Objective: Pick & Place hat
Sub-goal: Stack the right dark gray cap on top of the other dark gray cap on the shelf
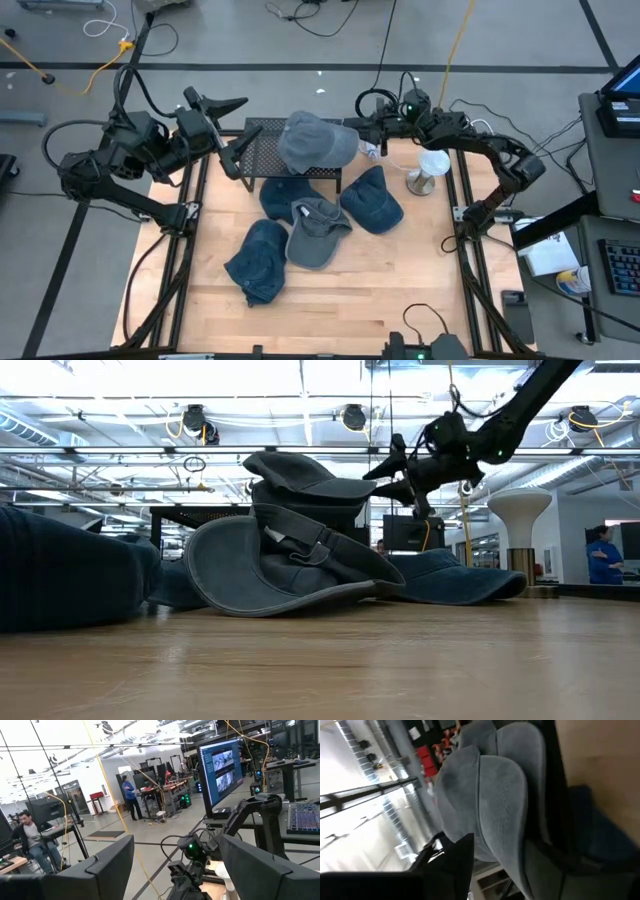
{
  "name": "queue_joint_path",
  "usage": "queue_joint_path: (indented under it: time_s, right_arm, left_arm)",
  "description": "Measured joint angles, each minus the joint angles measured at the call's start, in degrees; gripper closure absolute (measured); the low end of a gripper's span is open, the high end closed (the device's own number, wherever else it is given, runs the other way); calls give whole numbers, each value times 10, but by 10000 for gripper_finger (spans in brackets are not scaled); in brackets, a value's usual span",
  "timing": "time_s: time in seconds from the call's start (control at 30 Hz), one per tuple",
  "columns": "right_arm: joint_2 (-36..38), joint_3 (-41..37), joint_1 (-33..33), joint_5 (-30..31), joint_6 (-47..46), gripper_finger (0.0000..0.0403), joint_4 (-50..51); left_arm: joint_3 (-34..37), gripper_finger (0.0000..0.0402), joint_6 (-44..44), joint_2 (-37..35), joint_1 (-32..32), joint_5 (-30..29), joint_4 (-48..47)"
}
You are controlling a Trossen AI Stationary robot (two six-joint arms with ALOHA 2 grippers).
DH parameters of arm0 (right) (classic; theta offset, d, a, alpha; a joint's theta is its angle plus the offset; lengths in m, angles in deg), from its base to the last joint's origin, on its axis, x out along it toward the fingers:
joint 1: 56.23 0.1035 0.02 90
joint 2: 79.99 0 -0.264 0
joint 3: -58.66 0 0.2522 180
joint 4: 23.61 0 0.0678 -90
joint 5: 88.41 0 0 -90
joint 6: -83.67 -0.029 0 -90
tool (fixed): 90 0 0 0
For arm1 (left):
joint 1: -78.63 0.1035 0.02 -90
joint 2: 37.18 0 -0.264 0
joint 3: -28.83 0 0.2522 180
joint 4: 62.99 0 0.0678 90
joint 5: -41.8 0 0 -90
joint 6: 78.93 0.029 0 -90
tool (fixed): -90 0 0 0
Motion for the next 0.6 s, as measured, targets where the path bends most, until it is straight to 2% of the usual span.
queue_joint_path:
  time_s: [0.33, 0.47, 0.6]
  right_arm:
    - [101, 0, -14, 139, 182, 256, 187]
    - [149, 0, 3, 196, 252, 257, 201]
    - [201, 0, 33, 227, 387, 257, 188]
  left_arm:
    - [0, 108, 1, 0, 0, 0, 1]
    - [0, 108, 0, 0, 0, 0, 1]
    - [0, 108, -10, 0, 0, 8, -2]
